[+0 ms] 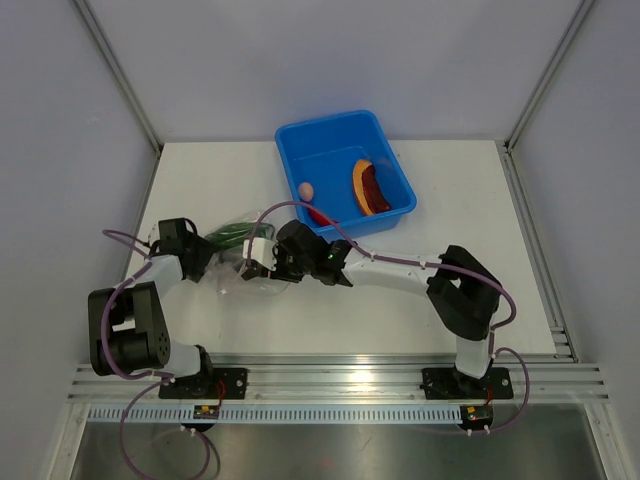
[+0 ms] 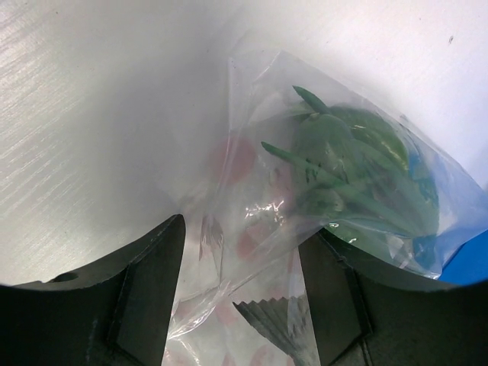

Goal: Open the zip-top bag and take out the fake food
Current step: Pick up the fake fish from the zipper food storage bag.

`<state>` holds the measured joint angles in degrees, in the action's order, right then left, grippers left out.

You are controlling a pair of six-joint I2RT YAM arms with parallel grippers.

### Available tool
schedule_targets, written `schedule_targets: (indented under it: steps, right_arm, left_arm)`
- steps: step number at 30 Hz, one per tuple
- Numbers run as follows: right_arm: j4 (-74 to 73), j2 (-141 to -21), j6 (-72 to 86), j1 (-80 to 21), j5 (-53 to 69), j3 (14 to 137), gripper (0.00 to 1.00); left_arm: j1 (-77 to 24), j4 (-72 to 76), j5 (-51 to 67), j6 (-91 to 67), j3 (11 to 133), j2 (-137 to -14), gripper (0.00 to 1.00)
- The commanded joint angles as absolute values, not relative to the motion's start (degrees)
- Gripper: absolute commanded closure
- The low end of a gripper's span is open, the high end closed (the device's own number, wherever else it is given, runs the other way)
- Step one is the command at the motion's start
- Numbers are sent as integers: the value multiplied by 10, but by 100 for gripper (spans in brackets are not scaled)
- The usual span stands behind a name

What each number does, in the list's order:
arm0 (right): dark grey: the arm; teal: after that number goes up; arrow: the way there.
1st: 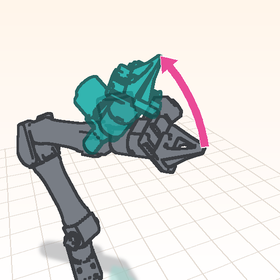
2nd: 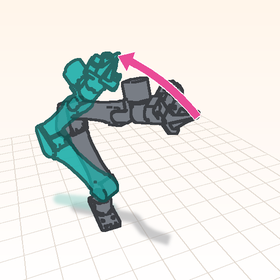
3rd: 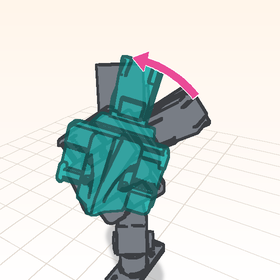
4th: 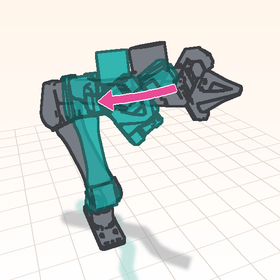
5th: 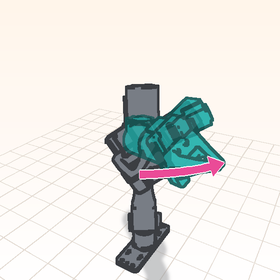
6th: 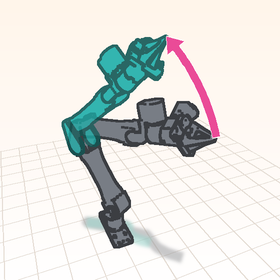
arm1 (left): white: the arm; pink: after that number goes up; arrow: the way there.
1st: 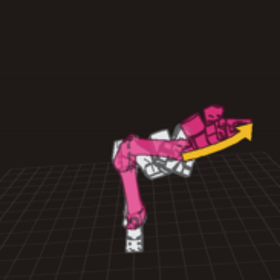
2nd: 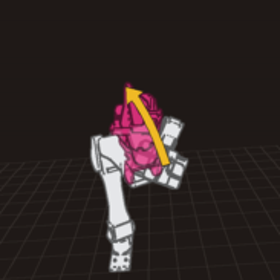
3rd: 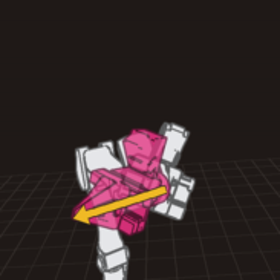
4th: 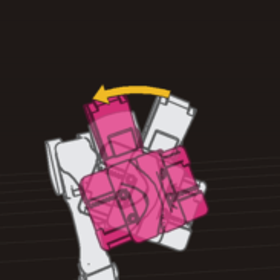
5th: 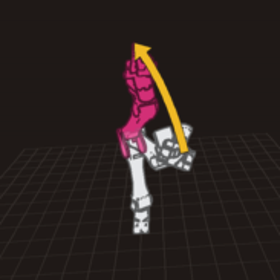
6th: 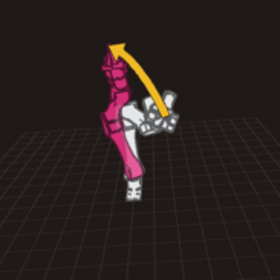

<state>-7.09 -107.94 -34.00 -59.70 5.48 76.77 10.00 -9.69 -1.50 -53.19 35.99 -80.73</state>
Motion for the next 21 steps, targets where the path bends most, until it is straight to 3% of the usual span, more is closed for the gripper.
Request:
schedule_targets:
  steps: [1,21]
  right_arm:
    - [-42,-1035,-335,-600,50,766,69]
    - [-74,-903,-362,-593,86,700,71]
  left_arm:
    - [106,-132,-53,-528,352,-818,36]
    - [128,-181,-138,-586,318,-740,36]
